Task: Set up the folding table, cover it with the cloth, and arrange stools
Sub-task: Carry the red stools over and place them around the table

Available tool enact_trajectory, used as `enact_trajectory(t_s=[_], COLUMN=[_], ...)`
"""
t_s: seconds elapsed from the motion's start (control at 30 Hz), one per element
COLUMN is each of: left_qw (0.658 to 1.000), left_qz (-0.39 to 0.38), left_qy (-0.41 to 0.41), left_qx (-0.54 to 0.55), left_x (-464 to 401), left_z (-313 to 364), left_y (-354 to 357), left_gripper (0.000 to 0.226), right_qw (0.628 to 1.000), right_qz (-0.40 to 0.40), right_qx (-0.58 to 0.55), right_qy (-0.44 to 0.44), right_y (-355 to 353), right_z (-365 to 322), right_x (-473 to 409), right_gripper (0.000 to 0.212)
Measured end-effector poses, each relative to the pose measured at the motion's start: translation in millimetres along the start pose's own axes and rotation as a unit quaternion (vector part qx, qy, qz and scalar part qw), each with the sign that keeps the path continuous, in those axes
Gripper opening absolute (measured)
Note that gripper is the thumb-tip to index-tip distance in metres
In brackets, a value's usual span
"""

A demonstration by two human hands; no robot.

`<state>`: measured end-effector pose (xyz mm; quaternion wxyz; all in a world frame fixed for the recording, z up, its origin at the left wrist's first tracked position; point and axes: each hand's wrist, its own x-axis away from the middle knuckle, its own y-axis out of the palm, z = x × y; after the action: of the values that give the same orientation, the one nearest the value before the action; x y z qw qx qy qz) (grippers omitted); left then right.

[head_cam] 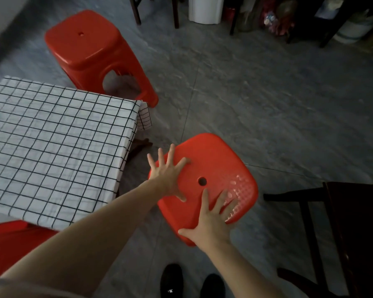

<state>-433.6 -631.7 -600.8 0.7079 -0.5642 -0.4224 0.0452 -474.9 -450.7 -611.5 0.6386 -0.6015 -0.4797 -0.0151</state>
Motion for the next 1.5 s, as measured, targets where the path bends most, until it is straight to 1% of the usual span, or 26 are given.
enact_trajectory(t_s=[0.13,0.23,0.3,0.5,0.67,0.77,0.9,0.97,1.03,1.13,1.3,1.5], left_qw=[1.0,0.997,0.995,0.994,0.988,0.986,0.989,0.989,0.985,0.978,0.966,0.937], left_qz=[-0.019,-0.039,-0.035,0.011,0.019,0.015,0.038,0.026,-0.016,-0.038,-0.006,0.018], left_qy=[0.001,0.01,0.015,0.011,-0.018,-0.026,-0.026,-0.036,-0.056,-0.069,-0.1,-0.17], left_qx=[0.015,0.068,0.088,0.105,0.152,0.166,0.141,0.142,0.16,0.194,0.24,0.303], left_x=[-4,-4,-4,3,14,19,10,0,-9,-13,2,32], left_z=[-1,-4,-7,-13,-12,-12,-13,-11,-13,-18,-27,-14], left_y=[-3,-3,-2,9,19,23,9,2,-3,-4,11,34], left_gripper=[0.13,0.127,0.125,0.121,0.118,0.115,0.094,0.091,0.099,0.105,0.099,0.091], right_qw=[1.0,0.999,0.999,0.998,0.996,0.996,0.998,0.998,0.998,0.995,0.98,0.939], right_qz=[-0.007,0.0,0.007,0.007,0.001,-0.002,-0.004,-0.008,-0.008,-0.002,-0.003,-0.023], right_qx=[0.029,0.047,0.051,0.062,0.087,0.08,0.063,0.057,0.06,0.098,0.179,0.295], right_qy=[-0.005,-0.002,0.002,-0.014,-0.033,-0.038,-0.03,-0.025,-0.026,-0.037,-0.086,-0.174], right_y=[2,3,4,3,0,-1,2,4,5,2,-3,-31], right_z=[2,-1,-1,2,6,9,7,5,6,10,13,40], right_x=[1,2,2,2,1,1,-1,-3,-2,1,-2,-15], right_gripper=[0.158,0.163,0.162,0.158,0.154,0.152,0.154,0.157,0.161,0.165,0.16,0.149])
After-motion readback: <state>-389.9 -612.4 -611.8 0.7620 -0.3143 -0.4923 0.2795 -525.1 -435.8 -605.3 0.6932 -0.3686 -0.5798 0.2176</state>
